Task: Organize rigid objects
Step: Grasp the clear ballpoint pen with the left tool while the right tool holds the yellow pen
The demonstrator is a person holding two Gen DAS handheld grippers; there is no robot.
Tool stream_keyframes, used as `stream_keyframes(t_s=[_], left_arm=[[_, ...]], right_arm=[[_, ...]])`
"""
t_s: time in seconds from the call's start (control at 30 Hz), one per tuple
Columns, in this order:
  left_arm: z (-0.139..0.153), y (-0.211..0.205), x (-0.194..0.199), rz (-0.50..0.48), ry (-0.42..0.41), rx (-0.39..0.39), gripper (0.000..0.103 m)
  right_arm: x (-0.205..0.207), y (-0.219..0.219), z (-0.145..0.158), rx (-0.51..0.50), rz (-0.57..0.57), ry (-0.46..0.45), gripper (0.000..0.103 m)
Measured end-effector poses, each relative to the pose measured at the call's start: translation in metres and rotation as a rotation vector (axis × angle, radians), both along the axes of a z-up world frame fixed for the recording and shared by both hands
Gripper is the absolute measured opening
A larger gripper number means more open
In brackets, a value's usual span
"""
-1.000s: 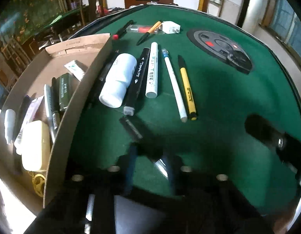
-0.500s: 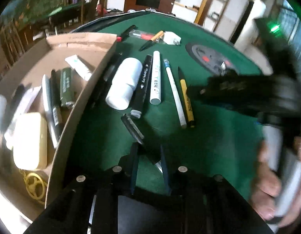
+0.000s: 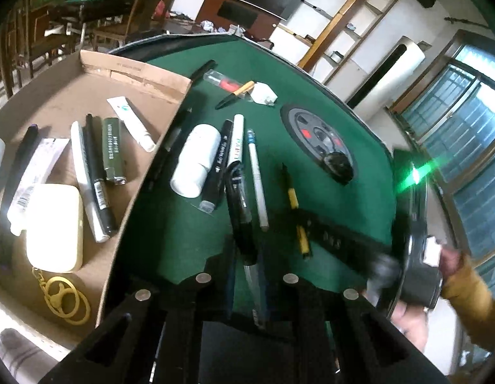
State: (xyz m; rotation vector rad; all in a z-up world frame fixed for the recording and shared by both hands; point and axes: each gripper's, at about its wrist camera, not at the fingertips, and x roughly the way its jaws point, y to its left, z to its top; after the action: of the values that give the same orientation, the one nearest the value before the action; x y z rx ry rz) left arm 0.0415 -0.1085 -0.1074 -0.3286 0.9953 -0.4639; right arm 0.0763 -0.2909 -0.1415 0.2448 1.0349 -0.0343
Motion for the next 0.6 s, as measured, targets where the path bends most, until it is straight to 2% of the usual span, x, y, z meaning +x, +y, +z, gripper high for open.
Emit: stream_keyframes(t_s=[0.1, 0.2, 0.3, 0.37, 0.47, 0.6], left_arm=[[0.008, 0.003, 0.004, -0.026, 0.022, -0.046, 0.009], [0.017, 0.005, 0.003, -0.084, 0.029, -0.057, 0.009], [0.015, 0.0, 0.001, -0.151, 0.03, 0.0, 0.009], [0.016, -0.005, -0.001, -0.164, 0.0, 0.05, 0.009], [0.014, -0.009, 0.009, -0.171, 0.022, 0.04, 0.009], [0.003, -0.034, 0.031, -0.174, 0.023, 0.105, 0.008]], right_arm=[[-0.017, -0.004, -0.001, 0.038, -0.014, -0.013, 0.008], [-0.028, 0.001, -0.001, 0.019, -0.005, -0.031, 0.008], [-0.031, 0.007, -0.002, -0.004, -0.002, -0.045, 0.008], [-0.031, 0.008, -0.002, -0.011, -0.001, -0.049, 0.008], [-0.035, 0.009, -0.003, -0.014, 0.002, -0.053, 0.008], [-0.036, 0.006, -0.003, 0.01, -0.001, -0.056, 0.008]])
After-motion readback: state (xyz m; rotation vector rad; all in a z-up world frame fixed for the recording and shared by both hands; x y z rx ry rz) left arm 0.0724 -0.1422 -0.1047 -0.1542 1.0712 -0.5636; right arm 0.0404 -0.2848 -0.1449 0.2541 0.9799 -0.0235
